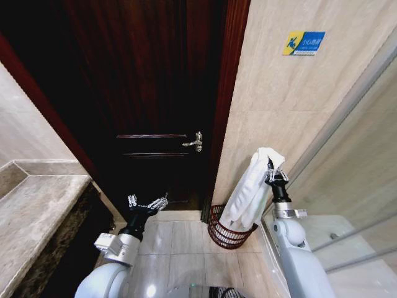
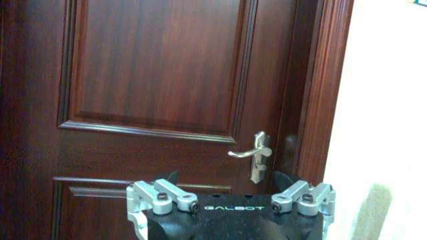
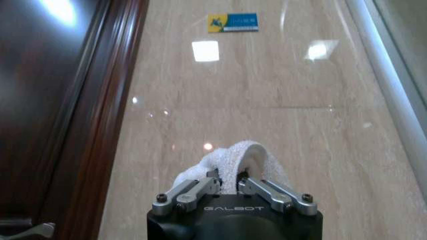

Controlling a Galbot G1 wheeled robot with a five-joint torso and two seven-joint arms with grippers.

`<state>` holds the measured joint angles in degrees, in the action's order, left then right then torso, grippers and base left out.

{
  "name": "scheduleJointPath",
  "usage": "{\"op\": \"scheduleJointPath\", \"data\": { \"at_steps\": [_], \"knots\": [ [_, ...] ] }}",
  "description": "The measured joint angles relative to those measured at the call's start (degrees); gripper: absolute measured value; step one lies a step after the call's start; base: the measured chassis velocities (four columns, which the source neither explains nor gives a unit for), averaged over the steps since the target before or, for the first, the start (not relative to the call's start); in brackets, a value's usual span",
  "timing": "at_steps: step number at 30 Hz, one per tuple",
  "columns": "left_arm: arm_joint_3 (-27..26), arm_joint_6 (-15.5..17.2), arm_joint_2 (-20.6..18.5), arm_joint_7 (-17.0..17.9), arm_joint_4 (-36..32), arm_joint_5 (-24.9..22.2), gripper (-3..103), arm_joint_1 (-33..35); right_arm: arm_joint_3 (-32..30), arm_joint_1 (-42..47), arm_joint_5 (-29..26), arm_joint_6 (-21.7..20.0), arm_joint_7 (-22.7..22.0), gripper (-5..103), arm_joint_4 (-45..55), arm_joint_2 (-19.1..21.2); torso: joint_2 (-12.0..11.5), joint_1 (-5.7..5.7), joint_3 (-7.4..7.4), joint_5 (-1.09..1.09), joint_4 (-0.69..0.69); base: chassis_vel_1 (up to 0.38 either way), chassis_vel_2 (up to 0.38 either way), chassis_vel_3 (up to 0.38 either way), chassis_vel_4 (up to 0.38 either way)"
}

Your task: Discard the used towel into the hamper.

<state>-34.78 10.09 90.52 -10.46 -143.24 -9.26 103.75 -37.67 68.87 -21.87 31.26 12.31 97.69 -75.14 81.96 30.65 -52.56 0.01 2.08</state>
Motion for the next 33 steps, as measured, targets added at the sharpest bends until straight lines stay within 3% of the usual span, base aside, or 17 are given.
{"op": "scheduleJointPath", "data": {
  "at_steps": [9,17,20,33],
  "knots": [
    [0.0,0.0,0.0,0.0,0.0,0.0,97,0.0,0.46,1.43,-0.59,-0.61,-0.87,9,-0.88,0.05,0.0,0.01,0.0,-0.02,0.0,-0.048,0.062,0.058,-0.046],
    [0.0,0.0,0.0,0.0,0.0,0.0,97,0.0,0.82,0.15,-0.86,0.19,-0.57,9,-8.64,0.46,0.0,-0.01,0.0,0.0,-0.01,0.0,0.0,0.0,0.0],
    [0.0,0.0,0.0,0.0,0.0,0.0,97,0.0,1.81,-2.3,-0.79,2.87,1.27,9,-16.13,-0.05,0.0,-0.01,0.0,0.0,0.0,0.0,0.0,0.0,0.0],
    [0.0,0.0,0.0,0.0,0.0,0.0,97,0.0,3.27,-3.59,0.91,6.98,1.28,9,-21.51,-1.48,0.0,0.0,0.0,-0.01,0.0,0.0,0.0,0.0,0.0]
  ]
}}
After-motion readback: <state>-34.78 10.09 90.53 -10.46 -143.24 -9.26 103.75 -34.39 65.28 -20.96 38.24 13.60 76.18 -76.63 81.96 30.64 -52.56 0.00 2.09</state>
